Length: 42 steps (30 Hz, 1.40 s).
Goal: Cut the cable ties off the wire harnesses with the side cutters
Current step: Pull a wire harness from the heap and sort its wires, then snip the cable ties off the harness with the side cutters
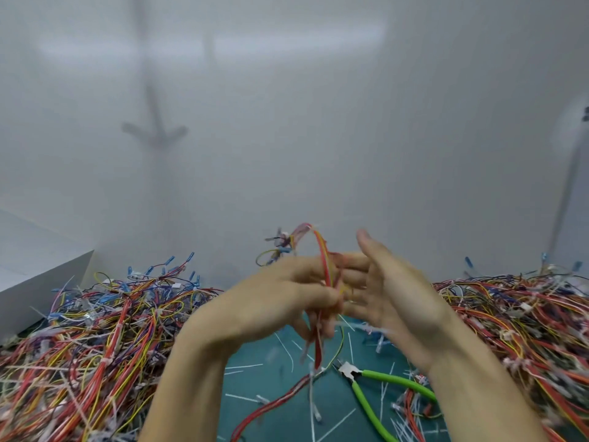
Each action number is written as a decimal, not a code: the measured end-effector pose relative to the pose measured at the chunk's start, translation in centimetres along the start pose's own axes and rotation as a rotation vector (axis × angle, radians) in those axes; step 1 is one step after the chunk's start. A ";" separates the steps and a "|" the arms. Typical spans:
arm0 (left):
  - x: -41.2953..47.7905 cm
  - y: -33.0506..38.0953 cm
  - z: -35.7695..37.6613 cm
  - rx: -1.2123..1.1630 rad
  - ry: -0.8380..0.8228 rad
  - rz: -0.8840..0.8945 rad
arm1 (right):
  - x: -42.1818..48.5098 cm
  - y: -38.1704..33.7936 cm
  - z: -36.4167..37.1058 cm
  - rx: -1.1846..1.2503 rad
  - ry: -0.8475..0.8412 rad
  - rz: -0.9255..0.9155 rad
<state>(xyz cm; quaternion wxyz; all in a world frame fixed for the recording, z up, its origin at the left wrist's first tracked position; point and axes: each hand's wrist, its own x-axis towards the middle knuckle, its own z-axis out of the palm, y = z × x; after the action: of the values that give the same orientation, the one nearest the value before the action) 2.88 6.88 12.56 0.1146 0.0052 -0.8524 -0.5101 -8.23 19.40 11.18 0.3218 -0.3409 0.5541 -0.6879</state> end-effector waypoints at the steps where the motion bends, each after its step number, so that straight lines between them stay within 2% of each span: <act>1: -0.1 0.3 0.4 0.100 -0.060 -0.013 | 0.1 0.2 0.2 -0.029 0.002 -0.004; 3: 0.1 0.3 1.1 0.329 -0.077 -0.058 | 0.2 0.5 0.6 -0.064 0.034 -0.079; 5: 0.6 -0.1 1.4 0.584 -0.012 -0.093 | 0.4 0.7 0.7 -0.032 0.094 -0.173; 7: 0.9 -0.6 1.2 0.614 -0.009 -0.103 | 0.4 0.9 0.3 -0.057 0.114 -0.258; 9: 0.6 -1.0 0.3 0.448 -0.041 -0.129 | 0.3 0.7 0.0 -0.124 0.103 -0.323; 11: 0.1 -1.3 -1.1 0.247 0.048 -0.159 | 0.1 0.4 -0.1 -0.140 0.077 -0.371; 14: -0.3 -1.9 -2.9 -0.073 0.529 -0.172 | 0.1 0.3 -0.1 -0.140 -0.006 -0.415; 15: -0.2 -2.0 -3.3 -0.191 0.636 -0.186 | 0.0 0.2 0.0 -0.158 -0.044 -0.414; 16: -0.1 -2.0 -3.4 -0.297 0.671 -0.210 | -0.1 0.3 0.2 -0.196 -0.081 -0.399; 18: 0.2 -2.3 -3.3 -0.416 0.620 -0.248 | -0.1 0.5 0.6 -0.312 -0.164 -0.344; 21: 0.7 -2.3 -2.6 -0.499 0.598 -0.124 | 0.0 1.2 0.8 -0.529 -0.252 -0.239; 27: 0.5 -2.2 -2.7 -0.595 0.661 0.127 | 0.8 2.3 0.2 -0.918 -0.036 -0.159; 29: 0.4 -2.2 -2.8 -0.608 0.682 0.168 | 1.1 2.5 -0.9 -1.125 -0.021 -0.051; 31: 0.3 -2.3 -3.0 -0.600 0.697 0.170 | 1.6 3.2 -2.3 -1.402 0.012 0.090; 33: 0.3 -2.4 -3.1 -0.587 0.682 0.162 | 2.0 4.4 -3.3 -1.557 0.032 0.224; 37: 0.4 -2.4 -2.7 -0.464 0.640 0.154 | 2.6 7.5 -3.8 -1.629 -0.088 0.431; 42: 0.5 -2.4 -2.2 -0.181 0.607 0.152 | 3.2 9.6 -4.0 -1.682 -0.094 0.496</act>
<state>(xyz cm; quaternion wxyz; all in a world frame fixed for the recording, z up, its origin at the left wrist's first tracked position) 2.54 3.72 11.58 0.4011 0.0830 -0.7286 -0.5489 -12.68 17.22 1.54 0.1264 -0.3628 0.9217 0.0531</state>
